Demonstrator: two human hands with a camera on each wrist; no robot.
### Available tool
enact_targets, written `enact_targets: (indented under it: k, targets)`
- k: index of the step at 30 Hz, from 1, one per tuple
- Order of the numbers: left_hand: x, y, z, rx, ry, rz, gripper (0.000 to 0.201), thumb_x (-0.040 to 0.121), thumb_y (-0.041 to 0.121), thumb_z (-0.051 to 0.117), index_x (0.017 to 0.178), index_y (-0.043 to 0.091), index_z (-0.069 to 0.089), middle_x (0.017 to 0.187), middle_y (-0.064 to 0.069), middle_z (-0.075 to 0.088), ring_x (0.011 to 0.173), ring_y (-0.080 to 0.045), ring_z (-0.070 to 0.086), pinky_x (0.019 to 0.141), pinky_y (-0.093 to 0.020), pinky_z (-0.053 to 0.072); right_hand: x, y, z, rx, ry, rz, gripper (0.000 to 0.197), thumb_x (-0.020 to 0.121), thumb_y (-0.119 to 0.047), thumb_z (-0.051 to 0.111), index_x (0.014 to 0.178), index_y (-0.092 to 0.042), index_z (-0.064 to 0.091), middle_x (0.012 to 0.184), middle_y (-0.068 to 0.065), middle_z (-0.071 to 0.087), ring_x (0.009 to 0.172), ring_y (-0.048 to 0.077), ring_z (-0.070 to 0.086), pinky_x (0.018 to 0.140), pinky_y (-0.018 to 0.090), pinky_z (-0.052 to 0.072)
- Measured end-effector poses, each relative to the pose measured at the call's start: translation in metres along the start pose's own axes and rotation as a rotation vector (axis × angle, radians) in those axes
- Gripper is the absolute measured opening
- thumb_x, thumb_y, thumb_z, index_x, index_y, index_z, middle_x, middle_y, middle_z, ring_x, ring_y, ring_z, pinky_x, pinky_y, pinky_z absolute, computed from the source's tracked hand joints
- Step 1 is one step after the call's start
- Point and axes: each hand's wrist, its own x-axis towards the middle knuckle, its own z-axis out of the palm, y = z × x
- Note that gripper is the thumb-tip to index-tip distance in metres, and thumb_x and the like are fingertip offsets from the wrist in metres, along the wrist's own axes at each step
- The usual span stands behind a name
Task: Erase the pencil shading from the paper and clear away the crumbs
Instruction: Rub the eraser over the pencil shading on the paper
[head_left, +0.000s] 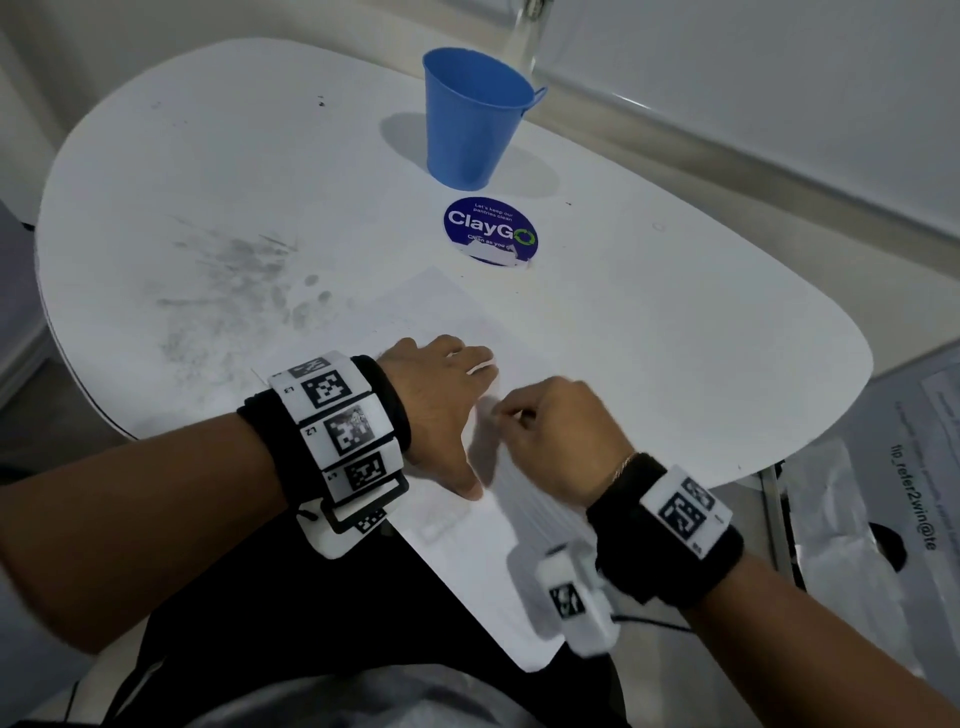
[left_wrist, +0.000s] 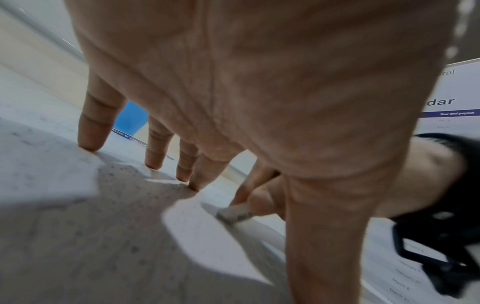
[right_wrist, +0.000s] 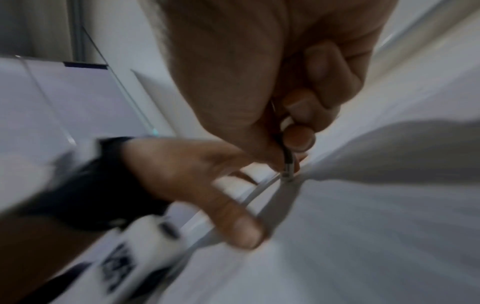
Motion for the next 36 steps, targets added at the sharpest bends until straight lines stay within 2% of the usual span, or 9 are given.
enact_targets:
  k: [2, 6, 11, 14, 18, 23, 27, 32, 36]
  targets:
    - [0.000, -0.001, 0.000, 0.003, 0.007, 0.001, 0.114, 0.069, 0.083, 0.063, 0.154, 0.018, 0.023, 0.164, 0.008, 0.013, 0.151, -0.018, 0.013, 0.114, -0.047, 0.033, -0.004, -0.003, 0.000, -0.006, -0.049, -0.010, 0.021, 0.093, -0.023, 0.059, 0.086, -0.024, 0.078, 0.064, -0.010, 0.065, 0.059, 0.009, 0.056, 0.062, 0.026, 0.046]
    - [0.001, 0.000, 0.000, 0.010, -0.006, -0.004, 0.117, 0.070, 0.084, 0.061, 0.157, 0.019, 0.018, 0.166, 0.008, 0.008, 0.152, -0.018, 0.009, 0.117, -0.046, 0.029, 0.017, 0.015, -0.011, 0.012, 0.128, 0.115, 0.020, 0.093, -0.023, 0.059, 0.090, -0.022, 0.078, 0.087, -0.003, 0.075, 0.082, 0.018, 0.067, 0.078, 0.030, 0.054]
    - [0.000, 0.000, 0.000, -0.009, 0.010, -0.009, 0.116, 0.069, 0.082, 0.063, 0.156, 0.019, 0.020, 0.165, 0.009, 0.010, 0.152, -0.018, 0.009, 0.117, -0.045, 0.029, 0.003, 0.003, -0.004, -0.027, -0.019, 0.016, 0.021, 0.094, -0.025, 0.058, 0.088, -0.024, 0.078, 0.076, -0.005, 0.072, 0.069, 0.015, 0.062, 0.066, 0.027, 0.047]
    - [-0.001, 0.000, 0.000, -0.006, 0.004, -0.007, 0.118, 0.070, 0.082, 0.062, 0.159, 0.020, 0.015, 0.167, 0.008, 0.004, 0.153, -0.018, 0.006, 0.119, -0.045, 0.027, 0.021, 0.023, -0.019, -0.012, 0.133, 0.144, 0.019, 0.093, -0.022, 0.059, 0.091, -0.022, 0.078, 0.091, -0.003, 0.075, 0.086, 0.018, 0.067, 0.078, 0.028, 0.051]
    - [-0.001, 0.001, -0.001, 0.000, 0.001, -0.003, 0.116, 0.070, 0.082, 0.062, 0.157, 0.019, 0.019, 0.166, 0.008, 0.008, 0.153, -0.018, 0.009, 0.117, -0.045, 0.030, -0.004, 0.001, -0.003, -0.016, -0.050, -0.021, 0.020, 0.092, -0.022, 0.059, 0.089, -0.025, 0.078, 0.067, -0.010, 0.068, 0.063, 0.008, 0.059, 0.064, 0.026, 0.047]
    - [-0.001, 0.001, 0.000, -0.008, 0.007, -0.011, 0.118, 0.069, 0.082, 0.063, 0.158, 0.020, 0.016, 0.167, 0.008, 0.005, 0.153, -0.018, 0.006, 0.119, -0.046, 0.027, 0.019, 0.025, -0.018, 0.006, 0.131, 0.145, 0.019, 0.093, -0.022, 0.059, 0.091, -0.022, 0.078, 0.090, -0.004, 0.075, 0.084, 0.015, 0.067, 0.074, 0.022, 0.045]
    - [-0.001, 0.001, 0.000, 0.001, 0.001, -0.012, 0.118, 0.070, 0.083, 0.062, 0.158, 0.019, 0.016, 0.167, 0.008, 0.005, 0.153, -0.018, 0.006, 0.118, -0.045, 0.028, -0.006, 0.001, -0.002, -0.024, -0.042, -0.002, 0.021, 0.093, -0.024, 0.058, 0.086, -0.024, 0.077, 0.070, -0.008, 0.069, 0.064, 0.011, 0.060, 0.064, 0.026, 0.046]
    - [-0.002, 0.001, -0.001, 0.008, -0.012, -0.013, 0.118, 0.071, 0.083, 0.061, 0.159, 0.020, 0.013, 0.167, 0.009, 0.003, 0.154, -0.018, 0.005, 0.118, -0.046, 0.028, 0.011, 0.018, -0.015, 0.010, 0.099, 0.123, 0.020, 0.093, -0.020, 0.058, 0.090, -0.020, 0.078, 0.084, -0.005, 0.074, 0.081, 0.015, 0.066, 0.072, 0.024, 0.048]
    - [-0.001, 0.001, -0.003, 0.019, -0.034, -0.010, 0.119, 0.072, 0.083, 0.062, 0.159, 0.018, 0.012, 0.167, 0.008, 0.003, 0.154, -0.018, 0.005, 0.118, -0.046, 0.029, -0.007, -0.001, -0.001, 0.013, -0.066, 0.010, 0.020, 0.092, -0.022, 0.058, 0.090, -0.024, 0.078, 0.075, -0.010, 0.069, 0.067, 0.009, 0.059, 0.065, 0.025, 0.045]
